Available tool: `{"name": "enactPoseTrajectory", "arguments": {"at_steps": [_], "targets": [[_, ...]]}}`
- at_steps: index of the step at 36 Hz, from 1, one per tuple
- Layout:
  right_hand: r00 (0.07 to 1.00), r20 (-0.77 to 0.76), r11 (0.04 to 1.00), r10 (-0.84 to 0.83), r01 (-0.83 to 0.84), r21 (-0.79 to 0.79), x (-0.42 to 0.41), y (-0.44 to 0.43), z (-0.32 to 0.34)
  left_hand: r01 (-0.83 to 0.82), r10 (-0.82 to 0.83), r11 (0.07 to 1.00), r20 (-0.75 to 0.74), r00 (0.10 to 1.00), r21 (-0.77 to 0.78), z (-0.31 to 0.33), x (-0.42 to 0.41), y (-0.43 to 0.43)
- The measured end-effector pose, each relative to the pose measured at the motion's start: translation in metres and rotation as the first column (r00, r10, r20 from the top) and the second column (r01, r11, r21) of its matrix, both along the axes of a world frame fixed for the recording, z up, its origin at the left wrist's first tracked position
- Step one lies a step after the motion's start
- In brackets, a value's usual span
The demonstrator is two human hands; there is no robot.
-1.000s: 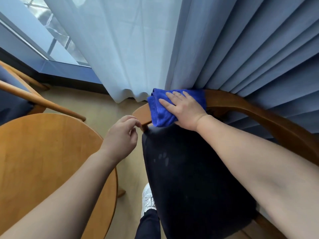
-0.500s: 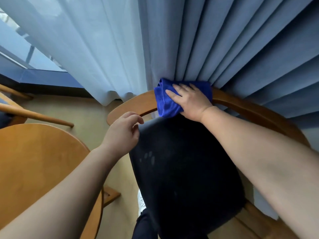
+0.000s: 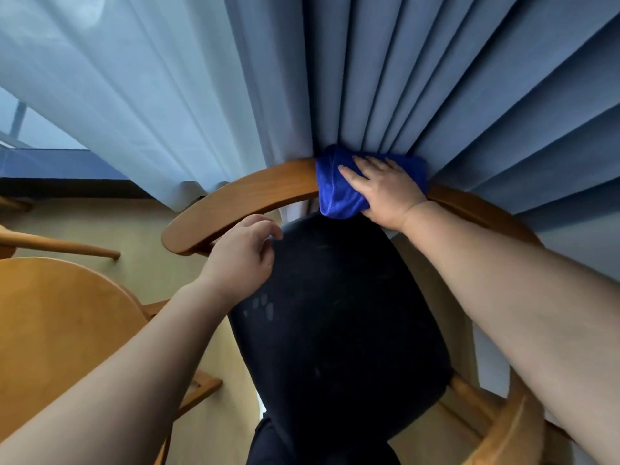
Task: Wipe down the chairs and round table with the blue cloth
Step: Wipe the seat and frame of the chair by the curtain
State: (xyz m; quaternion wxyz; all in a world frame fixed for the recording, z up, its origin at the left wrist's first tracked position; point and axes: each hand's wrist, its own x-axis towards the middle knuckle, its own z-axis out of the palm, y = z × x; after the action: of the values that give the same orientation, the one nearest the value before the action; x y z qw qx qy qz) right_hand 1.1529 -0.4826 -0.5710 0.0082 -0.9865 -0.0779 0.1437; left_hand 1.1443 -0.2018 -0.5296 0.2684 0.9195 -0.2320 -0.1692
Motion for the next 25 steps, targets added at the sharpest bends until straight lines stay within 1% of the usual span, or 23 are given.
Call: {"name": "enactPoseTrajectory", "arguments": {"at_steps": [8,19,25], "targets": [[0.997,-0.04,0.998,-0.058,0.058,-0.021,-0.023,-0.028,0.003,0.065,-0.065,0.998,0.019,0.998,0.003,0.0,-0.008,-0.029],[0.985,-0.061,0.976,-0.163,0.152,-0.154,-0.054,-0.064,0.018,0.123,-0.12,0.992,0.069,0.99,-0.04,0.0,-0.028,-0.063],[0.967,-0.076,0.962,-0.242,0.229,-0.146,-0.07,-0.085,0.033,0.153,-0.147,0.987,0.107,0.983,-0.052,0.01,-0.044,-0.082]]}}
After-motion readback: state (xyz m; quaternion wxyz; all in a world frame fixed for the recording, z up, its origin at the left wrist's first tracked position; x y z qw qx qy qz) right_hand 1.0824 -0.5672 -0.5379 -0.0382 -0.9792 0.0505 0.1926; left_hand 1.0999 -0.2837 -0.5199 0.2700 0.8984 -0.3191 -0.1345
